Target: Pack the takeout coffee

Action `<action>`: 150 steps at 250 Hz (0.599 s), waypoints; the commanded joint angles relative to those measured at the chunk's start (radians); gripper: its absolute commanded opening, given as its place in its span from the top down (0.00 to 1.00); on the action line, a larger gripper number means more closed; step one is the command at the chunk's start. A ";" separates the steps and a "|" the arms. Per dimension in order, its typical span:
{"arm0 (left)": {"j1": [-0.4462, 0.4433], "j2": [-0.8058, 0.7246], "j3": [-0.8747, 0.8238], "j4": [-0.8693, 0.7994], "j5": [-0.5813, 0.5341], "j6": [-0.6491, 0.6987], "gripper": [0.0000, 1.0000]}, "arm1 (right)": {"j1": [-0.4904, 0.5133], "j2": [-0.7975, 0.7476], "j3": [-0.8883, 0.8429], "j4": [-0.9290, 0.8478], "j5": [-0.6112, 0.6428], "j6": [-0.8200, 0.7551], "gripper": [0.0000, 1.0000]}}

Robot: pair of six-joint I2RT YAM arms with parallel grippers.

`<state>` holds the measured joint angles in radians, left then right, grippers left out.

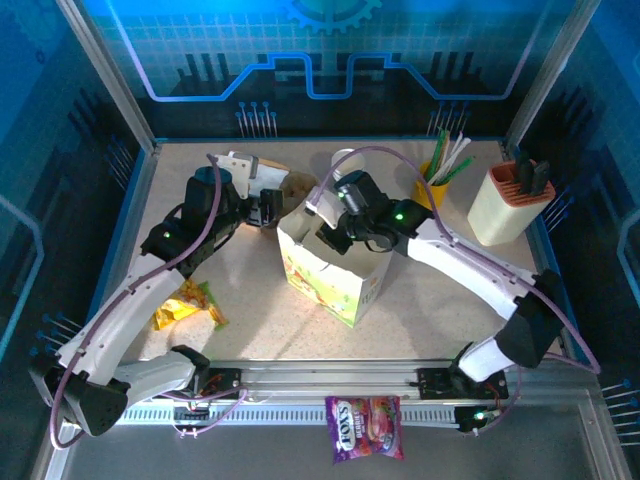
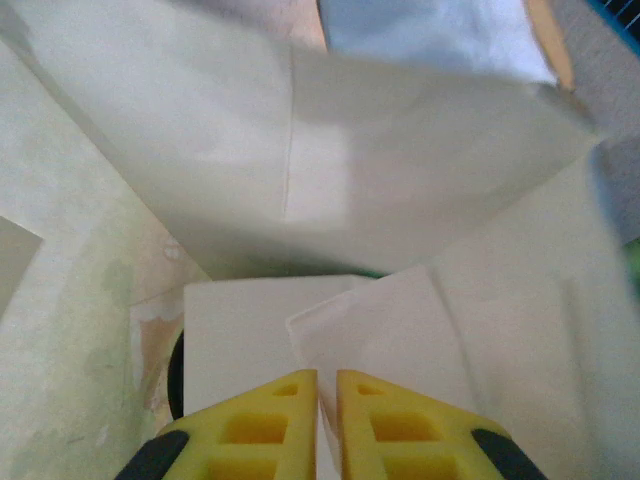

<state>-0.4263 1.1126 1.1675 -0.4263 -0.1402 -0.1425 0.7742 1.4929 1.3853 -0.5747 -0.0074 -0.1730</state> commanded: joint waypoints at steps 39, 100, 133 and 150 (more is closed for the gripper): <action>0.034 0.044 -0.029 0.088 -0.015 -0.064 0.27 | 0.009 -0.145 -0.015 0.085 -0.041 0.035 0.78; 0.172 0.174 -0.027 0.133 0.012 -0.161 0.27 | -0.026 -0.209 0.002 0.076 0.013 0.056 0.67; 0.248 0.295 0.015 0.130 0.030 -0.181 0.26 | -0.084 -0.279 -0.012 0.072 0.047 0.099 0.54; 0.285 0.368 0.049 0.116 0.040 -0.178 0.26 | -0.127 -0.321 -0.028 0.068 0.068 0.125 0.49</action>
<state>-0.1986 1.3781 1.1595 -0.3096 -0.1318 -0.2905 0.7124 1.2652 1.3735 -0.5064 0.0051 -0.1051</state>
